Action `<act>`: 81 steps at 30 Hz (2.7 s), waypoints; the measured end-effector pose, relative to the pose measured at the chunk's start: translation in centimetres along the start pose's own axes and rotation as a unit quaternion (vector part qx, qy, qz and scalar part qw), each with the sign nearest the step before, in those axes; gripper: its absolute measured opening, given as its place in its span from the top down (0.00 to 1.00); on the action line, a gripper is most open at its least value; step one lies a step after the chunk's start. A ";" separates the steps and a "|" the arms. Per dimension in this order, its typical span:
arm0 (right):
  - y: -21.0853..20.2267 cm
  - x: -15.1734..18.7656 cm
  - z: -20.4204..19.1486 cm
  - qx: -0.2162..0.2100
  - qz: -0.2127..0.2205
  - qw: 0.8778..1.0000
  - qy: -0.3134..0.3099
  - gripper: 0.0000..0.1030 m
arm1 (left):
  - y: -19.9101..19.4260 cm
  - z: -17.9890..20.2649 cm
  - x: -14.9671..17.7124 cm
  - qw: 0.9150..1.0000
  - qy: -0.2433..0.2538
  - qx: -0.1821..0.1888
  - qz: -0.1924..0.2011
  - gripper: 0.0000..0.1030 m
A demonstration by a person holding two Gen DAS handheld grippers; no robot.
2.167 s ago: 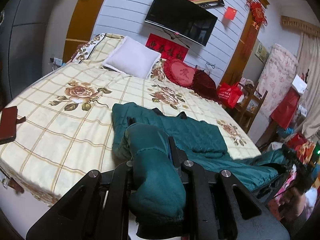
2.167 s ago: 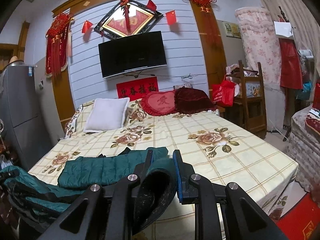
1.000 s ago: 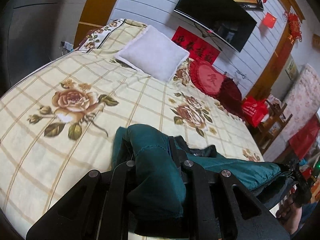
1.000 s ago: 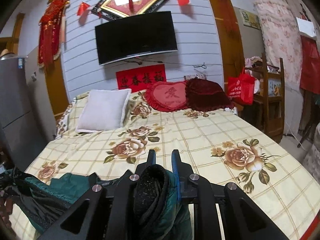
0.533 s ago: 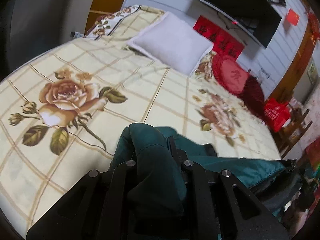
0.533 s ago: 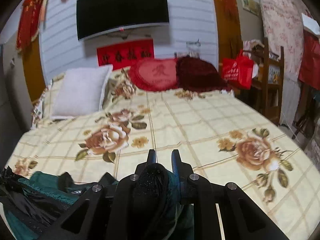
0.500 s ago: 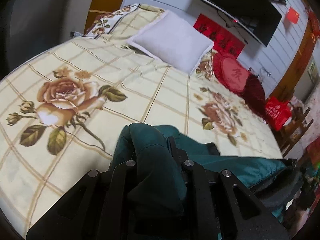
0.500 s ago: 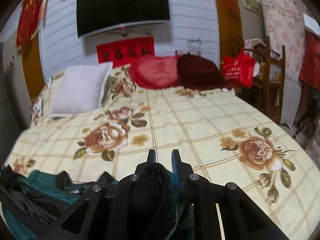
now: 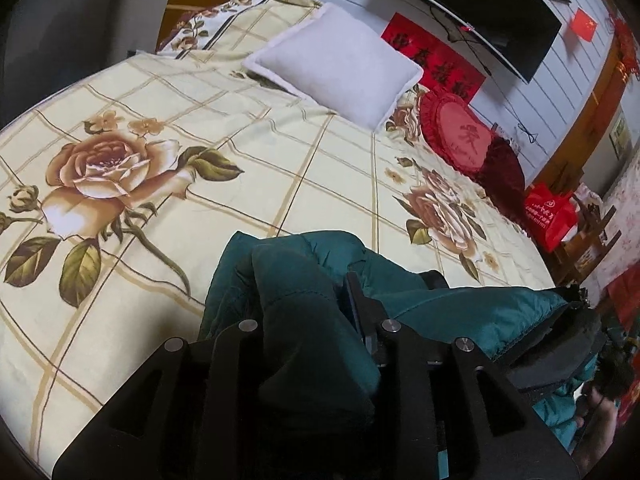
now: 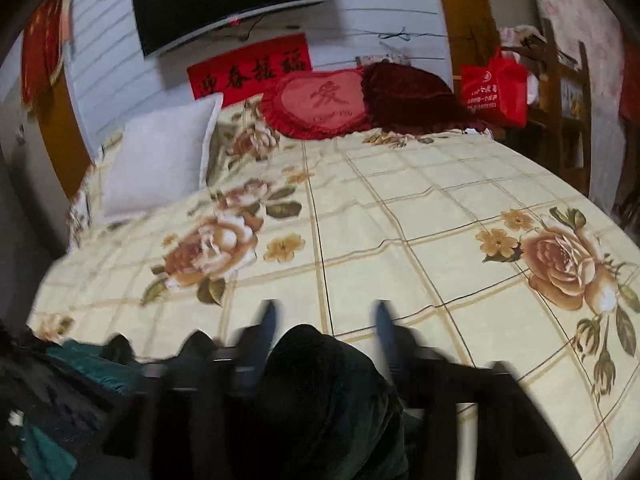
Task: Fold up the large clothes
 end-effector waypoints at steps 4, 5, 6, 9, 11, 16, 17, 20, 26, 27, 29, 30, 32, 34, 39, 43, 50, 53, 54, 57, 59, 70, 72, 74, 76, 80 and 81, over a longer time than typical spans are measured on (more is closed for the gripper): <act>-3.7 -1.2 0.7 -0.001 0.020 1.000 0.016 0.34 | -0.6 0.7 -0.9 1.000 0.007 -0.003 -0.012 0.60; -5.4 -1.4 1.0 0.007 0.032 0.999 0.019 0.34 | -1.1 1.0 -1.4 1.000 0.011 0.001 -0.013 0.53; -6.7 -1.3 1.1 0.011 0.039 0.999 0.019 0.34 | -1.5 1.2 -1.9 1.000 0.017 0.005 -0.011 0.34; -9.7 -0.5 0.8 0.011 0.054 0.998 0.008 0.33 | -3.8 2.3 -4.2 0.998 0.060 -0.012 0.023 0.00; -11.0 0.6 0.5 0.016 0.060 0.998 -0.001 0.33 | -4.7 2.4 -5.2 0.997 0.071 -0.015 0.038 0.00; -11.4 2.4 -1.2 0.019 0.050 0.998 -0.013 0.33 | -4.2 4.8 -5.1 0.993 0.116 0.008 0.032 0.00; -11.2 2.4 -1.5 0.018 0.045 0.999 -0.016 0.33 | -3.3 5.7 -4.8 0.990 0.136 0.012 0.024 0.00; -9.4 2.3 -3.5 0.007 0.013 0.999 -0.036 0.31 | 0.7 7.8 -3.5 0.973 0.227 -0.031 -0.002 0.00; -1.5 4.3 -3.9 0.020 -0.112 0.992 -0.054 0.22 | 7.9 4.6 -0.7 0.960 0.248 -0.089 -0.091 0.00; -0.4 4.9 -3.6 0.025 -0.126 0.990 -0.060 0.19 | 8.0 4.0 -0.5 0.966 0.229 -0.081 -0.091 0.00; 1.2 5.6 -3.2 0.016 -0.143 0.987 -0.064 0.12 | 7.7 2.9 -0.1 0.973 0.199 -0.074 -0.090 0.00; 1.7 5.7 -3.0 0.015 -0.147 0.987 -0.071 0.10 | 7.5 2.6 0.1 0.975 0.189 -0.075 -0.092 0.00; 2.8 6.1 -2.8 0.011 -0.154 0.984 -0.090 0.06 | 6.9 2.3 0.7 0.978 0.168 -0.084 -0.092 0.00; 3.6 6.1 -2.2 0.000 -0.165 0.983 -0.085 0.02 | 5.7 2.2 1.6 0.979 0.158 -0.098 -0.087 0.00; 5.4 5.7 -1.2 -0.050 -0.188 0.978 -0.079 0.01 | 2.7 1.8 3.4 0.984 0.115 -0.125 -0.061 0.00; 6.6 5.6 -1.1 -0.088 -0.201 0.972 -0.086 0.00 | 4.7 1.5 2.9 0.984 0.107 -0.123 -0.070 0.00; 6.5 5.6 -1.0 -0.074 -0.201 0.973 -0.084 0.00 | 5.7 1.3 2.0 0.982 0.113 -0.109 -0.103 0.00; 3.0 3.9 -1.7 -0.027 -0.156 0.982 -0.103 0.05 | 3.4 0.9 0.2 0.987 0.091 -0.095 -0.094 0.01; 1.7 3.3 -2.0 -0.028 -0.143 0.984 -0.101 0.05 | 1.0 1.2 -0.8 0.991 0.080 -0.084 -0.062 0.01; -4.1 1.8 -3.6 -0.048 -0.081 0.991 -0.094 0.05 | -3.7 3.8 -1.1 0.995 0.088 -0.050 -0.020 0.01; -7.2 1.9 -4.8 -0.056 -0.060 0.992 -0.091 0.05 | -5.6 6.4 0.8 0.994 0.105 -0.019 -0.026 0.01; -8.4 11.3 -8.3 -0.083 -0.108 0.981 -0.141 0.00 | -3.6 11.3 10.2 0.976 0.196 -0.038 -0.091 0.00; -8.4 11.4 -7.9 -0.092 -0.101 0.981 -0.138 0.00 | -3.9 10.9 10.3 0.978 0.194 -0.018 -0.079 0.00; -8.6 11.3 -7.9 -0.097 -0.107 0.980 -0.139 0.00 | -4.2 10.8 10.2 0.975 0.208 -0.002 -0.076 0.00; -9.2 10.5 -7.6 -0.099 -0.107 0.979 -0.140 0.01 | -5.1 10.6 9.5 0.976 0.203 0.019 -0.080 0.00; -13.1 7.2 -2.9 -0.086 -0.028 0.993 -0.079 0.00 | -8.9 7.6 6.0 0.984 0.172 0.040 -0.023 0.00; -13.3 6.4 -0.8 -0.082 -0.024 0.995 -0.054 0.00 | -9.6 6.3 4.9 0.985 0.169 0.026 -0.009 0.00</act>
Point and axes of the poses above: each gripper's, at about its wrist camera, not at the fingertips, and y roughly the way its jaws point, z to its right, x to its underside, the point moved 3 cm from there along y, roughly the way its jaws point, and after that the axes turned 9 degrees about z, right-handed, at the moved point
